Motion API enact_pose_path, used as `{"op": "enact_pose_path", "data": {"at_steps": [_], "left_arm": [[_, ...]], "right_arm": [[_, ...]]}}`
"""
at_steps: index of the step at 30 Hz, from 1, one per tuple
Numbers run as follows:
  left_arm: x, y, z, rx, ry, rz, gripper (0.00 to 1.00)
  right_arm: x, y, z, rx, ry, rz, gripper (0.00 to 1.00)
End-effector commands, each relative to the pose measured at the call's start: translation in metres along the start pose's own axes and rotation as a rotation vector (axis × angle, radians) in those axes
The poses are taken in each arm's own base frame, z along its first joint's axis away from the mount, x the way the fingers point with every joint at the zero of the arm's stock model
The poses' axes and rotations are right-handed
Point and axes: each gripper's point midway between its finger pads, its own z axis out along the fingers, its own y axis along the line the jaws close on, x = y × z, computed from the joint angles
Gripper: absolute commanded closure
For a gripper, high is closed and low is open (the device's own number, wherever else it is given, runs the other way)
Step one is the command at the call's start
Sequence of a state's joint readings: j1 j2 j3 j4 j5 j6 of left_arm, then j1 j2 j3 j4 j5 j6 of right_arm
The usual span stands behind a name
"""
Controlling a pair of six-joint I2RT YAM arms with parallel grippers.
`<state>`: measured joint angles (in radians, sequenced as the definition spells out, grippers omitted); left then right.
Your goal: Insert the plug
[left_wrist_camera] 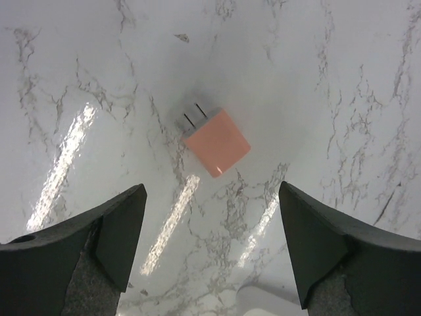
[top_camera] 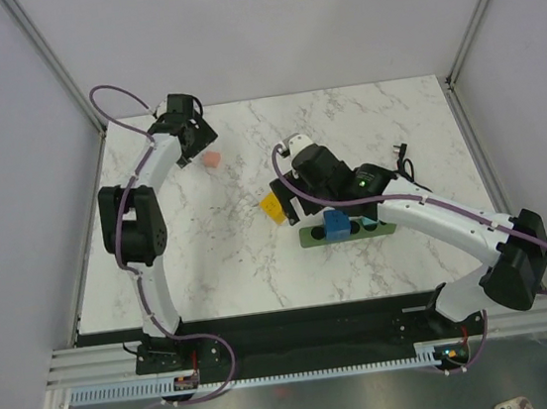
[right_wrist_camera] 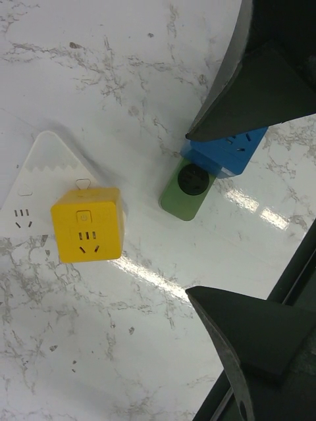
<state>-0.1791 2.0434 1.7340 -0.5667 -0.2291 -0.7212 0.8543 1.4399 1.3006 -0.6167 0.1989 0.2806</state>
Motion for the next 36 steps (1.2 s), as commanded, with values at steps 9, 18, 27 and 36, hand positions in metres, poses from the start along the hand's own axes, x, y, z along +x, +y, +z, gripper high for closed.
{"op": "enact_pose_path", "data": {"at_steps": [9,18,27,36], "left_arm": [[0.005,0.002,0.048,-0.06,0.006,0.042,0.11],[0.025,0.006,0.08,-0.086,0.051,0.038,0.11],[0.033,-0.004,0.087,-0.036,0.097,0.081,0.18],[0.059,0.01,0.048,0.032,0.195,0.252,0.63]], "right_arm": [[-0.011,-0.002,0.008,0.012,-0.041,-0.051,0.02],[-0.008,-0.002,0.01,0.009,-0.04,-0.062,0.02],[-0.003,-0.003,0.014,0.011,-0.032,-0.071,0.02],[-0.002,-0.004,0.013,0.013,-0.027,-0.053,0.02]]}}
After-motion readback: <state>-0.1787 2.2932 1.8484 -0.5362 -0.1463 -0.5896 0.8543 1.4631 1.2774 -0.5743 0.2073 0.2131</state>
